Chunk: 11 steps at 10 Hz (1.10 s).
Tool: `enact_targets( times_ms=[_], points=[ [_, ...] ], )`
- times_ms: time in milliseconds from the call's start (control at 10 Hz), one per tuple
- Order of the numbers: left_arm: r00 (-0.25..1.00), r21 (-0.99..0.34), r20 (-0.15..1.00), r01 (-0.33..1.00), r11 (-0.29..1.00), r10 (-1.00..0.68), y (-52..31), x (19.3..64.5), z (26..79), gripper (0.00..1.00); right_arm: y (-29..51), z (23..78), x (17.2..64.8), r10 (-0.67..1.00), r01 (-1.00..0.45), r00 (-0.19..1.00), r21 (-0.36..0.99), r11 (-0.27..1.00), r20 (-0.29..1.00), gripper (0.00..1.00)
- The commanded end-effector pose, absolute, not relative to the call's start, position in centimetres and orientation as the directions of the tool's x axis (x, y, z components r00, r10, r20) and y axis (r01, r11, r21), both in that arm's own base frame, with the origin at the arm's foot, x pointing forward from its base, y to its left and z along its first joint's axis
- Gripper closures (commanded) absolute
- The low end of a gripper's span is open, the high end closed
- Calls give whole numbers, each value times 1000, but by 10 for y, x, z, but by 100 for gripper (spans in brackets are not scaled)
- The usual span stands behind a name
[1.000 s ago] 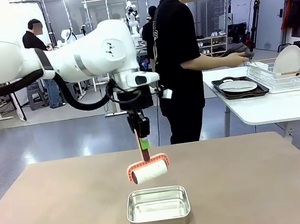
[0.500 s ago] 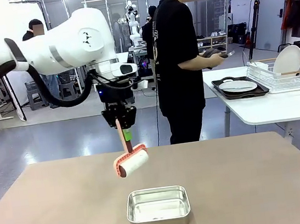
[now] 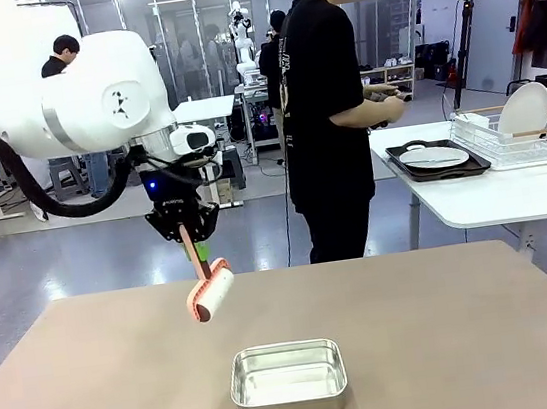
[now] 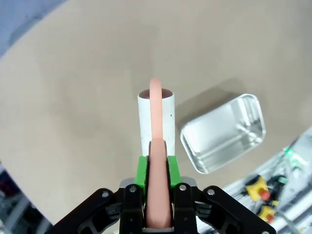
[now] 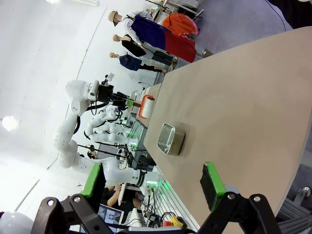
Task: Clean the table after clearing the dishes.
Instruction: When the right (or left) Handle tray is removed, use the right hand (or left hand) to clean the right (or left) side of the table with the Lint Roller.
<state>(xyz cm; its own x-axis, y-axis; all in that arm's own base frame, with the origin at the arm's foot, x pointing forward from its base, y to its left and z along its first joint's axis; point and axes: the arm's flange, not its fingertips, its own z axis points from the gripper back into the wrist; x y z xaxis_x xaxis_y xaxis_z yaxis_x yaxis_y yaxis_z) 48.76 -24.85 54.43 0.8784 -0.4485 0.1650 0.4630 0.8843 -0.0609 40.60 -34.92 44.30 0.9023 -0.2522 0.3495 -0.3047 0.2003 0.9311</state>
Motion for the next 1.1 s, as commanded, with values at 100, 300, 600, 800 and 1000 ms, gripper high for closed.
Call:
enact_targets(
  times_ms=[100, 300, 600, 800, 1000],
  points=[
    [925, -111, 90, 378, 919, -369, -248, 491, 545, 100, -345, 444, 402, -248, -312, 900, 926, 211, 359, 0],
    [925, -111, 90, 378, 919, -369, -248, 491, 545, 100, -345, 444, 402, -248, -312, 900, 926, 211, 359, 0],
    [975, -227, 104, 216, 950, -197, -231, 531, 506, 79, -345, 444, 402, -248, -312, 900, 926, 211, 359, 0],
    [980, -287, 127, 181, 941, -150, -220, 539, 477, 79, -345, 444, 402, -248, -312, 900, 926, 211, 359, 0],
    [987, -316, 148, 108, 942, -64, -205, 538, 450, 79, -345, 444, 402, -248, -312, 900, 926, 211, 359, 0]
  ],
)
